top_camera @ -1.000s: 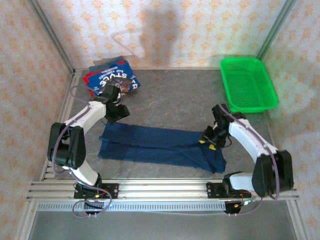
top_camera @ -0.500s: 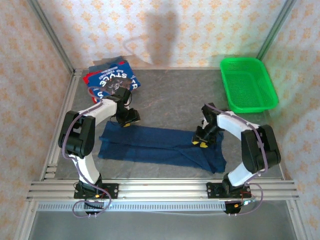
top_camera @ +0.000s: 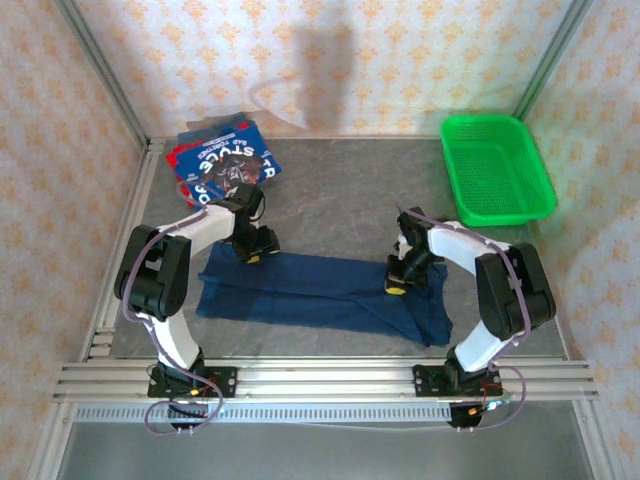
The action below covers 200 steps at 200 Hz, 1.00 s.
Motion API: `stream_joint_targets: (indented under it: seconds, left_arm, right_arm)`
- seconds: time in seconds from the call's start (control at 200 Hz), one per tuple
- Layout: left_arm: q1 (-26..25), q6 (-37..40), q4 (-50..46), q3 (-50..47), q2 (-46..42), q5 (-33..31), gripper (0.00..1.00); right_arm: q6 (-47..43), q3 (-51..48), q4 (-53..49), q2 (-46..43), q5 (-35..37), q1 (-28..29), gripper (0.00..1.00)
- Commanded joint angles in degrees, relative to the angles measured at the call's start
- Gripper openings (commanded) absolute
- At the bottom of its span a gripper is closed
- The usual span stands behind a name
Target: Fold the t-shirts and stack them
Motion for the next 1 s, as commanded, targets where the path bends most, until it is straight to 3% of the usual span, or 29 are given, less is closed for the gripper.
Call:
stream_joint_targets:
  seconds: [0.0, 0.08, 0.21, 0.29, 0.525, 0.996]
  left_arm:
    - [-0.17, 0.52, 0.66, 0.23, -1.37, -2.30, 0.52]
    - [-0.38, 2.48, 0.56, 2.08, 0.13, -1.66, 0.52]
    - [-1.57, 2.72, 2.53, 3.61, 1.75, 0.45, 0.52]
    - [-2.91, 2.55, 4.23, 3.90, 2.98, 2.10, 0.52]
    - [-4.39, 1.16, 6.80, 3.67, 6.13, 2.12, 0.52]
    - [-4.39, -1.55, 7.37, 4.99, 10.53, 1.78, 0.52]
  right_arm:
    - [-1.72, -1.76, -1.07, -3.02, -0.85, 0.18, 0.00]
    - [-0.38, -2.34, -0.36, -4.76, 0.80, 0.19, 0.01]
    - [1.92, 0.08, -1.60, -5.90, 9.37, 0.15, 0.23]
    - [2.27, 0.82, -0.68, -5.61, 13.00, 0.19, 0.29]
    - [1.22, 0.11, 4.13, -3.05, 11.35, 0.19, 0.32]
    - [-0.90, -6.23, 4.60, -8.61, 9.83, 0.18, 0.33]
